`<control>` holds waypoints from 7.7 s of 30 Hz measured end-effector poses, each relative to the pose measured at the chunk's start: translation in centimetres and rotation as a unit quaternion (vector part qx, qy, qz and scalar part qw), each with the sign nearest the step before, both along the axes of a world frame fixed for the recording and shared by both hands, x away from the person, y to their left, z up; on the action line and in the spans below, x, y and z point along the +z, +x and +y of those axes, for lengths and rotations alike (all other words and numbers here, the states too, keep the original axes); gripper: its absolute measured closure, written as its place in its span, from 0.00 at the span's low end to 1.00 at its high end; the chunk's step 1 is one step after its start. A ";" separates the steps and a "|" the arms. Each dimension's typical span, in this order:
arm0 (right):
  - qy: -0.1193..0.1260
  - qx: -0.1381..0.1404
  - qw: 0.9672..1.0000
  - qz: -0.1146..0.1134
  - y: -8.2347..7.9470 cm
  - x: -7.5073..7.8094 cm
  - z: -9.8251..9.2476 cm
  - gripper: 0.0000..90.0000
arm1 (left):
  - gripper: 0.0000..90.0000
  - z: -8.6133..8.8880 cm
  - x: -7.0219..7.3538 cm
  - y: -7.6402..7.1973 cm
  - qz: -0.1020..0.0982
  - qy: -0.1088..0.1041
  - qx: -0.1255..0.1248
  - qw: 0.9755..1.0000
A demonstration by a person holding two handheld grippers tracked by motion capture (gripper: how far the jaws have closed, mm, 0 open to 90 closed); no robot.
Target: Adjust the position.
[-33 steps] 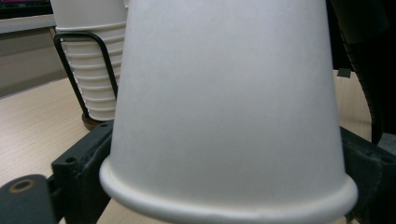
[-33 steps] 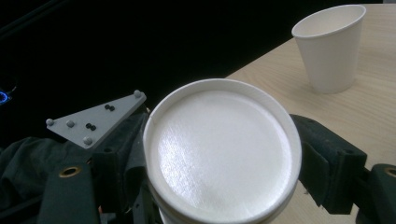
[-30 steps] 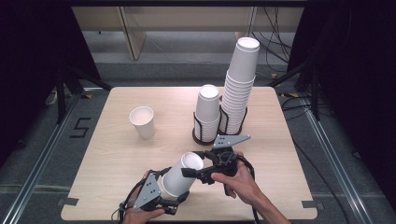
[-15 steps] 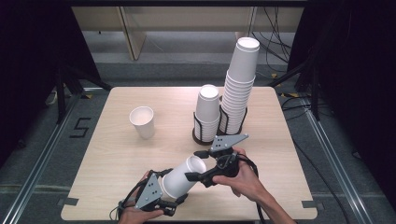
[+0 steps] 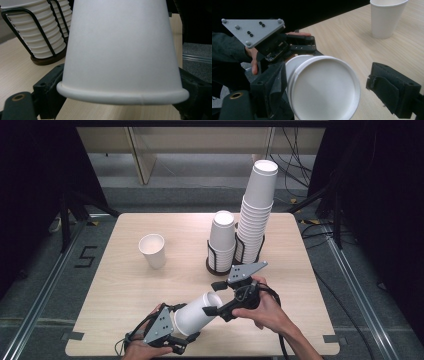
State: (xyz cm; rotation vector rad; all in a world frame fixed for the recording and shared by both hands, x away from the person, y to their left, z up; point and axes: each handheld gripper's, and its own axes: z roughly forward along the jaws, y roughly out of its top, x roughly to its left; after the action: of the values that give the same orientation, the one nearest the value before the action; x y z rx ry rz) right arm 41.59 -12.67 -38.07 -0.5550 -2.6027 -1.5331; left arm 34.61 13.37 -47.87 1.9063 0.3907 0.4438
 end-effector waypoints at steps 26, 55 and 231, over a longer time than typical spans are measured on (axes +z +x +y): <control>-0.218 0.126 0.963 -0.098 -2.8 -1.0 2.4 0.22 | 0.13 -1.1 0.4 -0.6 0.020 0.157 -0.057 0.986; -0.342 0.202 0.908 -0.131 -4.3 -4.6 4.9 0.26 | 0.13 -1.6 0.7 -1.2 0.035 0.164 -0.107 0.980; -0.010 0.137 0.981 -0.134 -1.4 -5.6 2.2 0.27 | 0.05 0.7 2.2 0.0 0.057 -0.213 0.010 0.975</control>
State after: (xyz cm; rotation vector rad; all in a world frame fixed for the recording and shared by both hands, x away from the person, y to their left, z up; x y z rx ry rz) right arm 40.21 -10.46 -43.69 0.0155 -2.7413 -1.5852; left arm 34.57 14.03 -45.67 1.5137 0.5350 0.2403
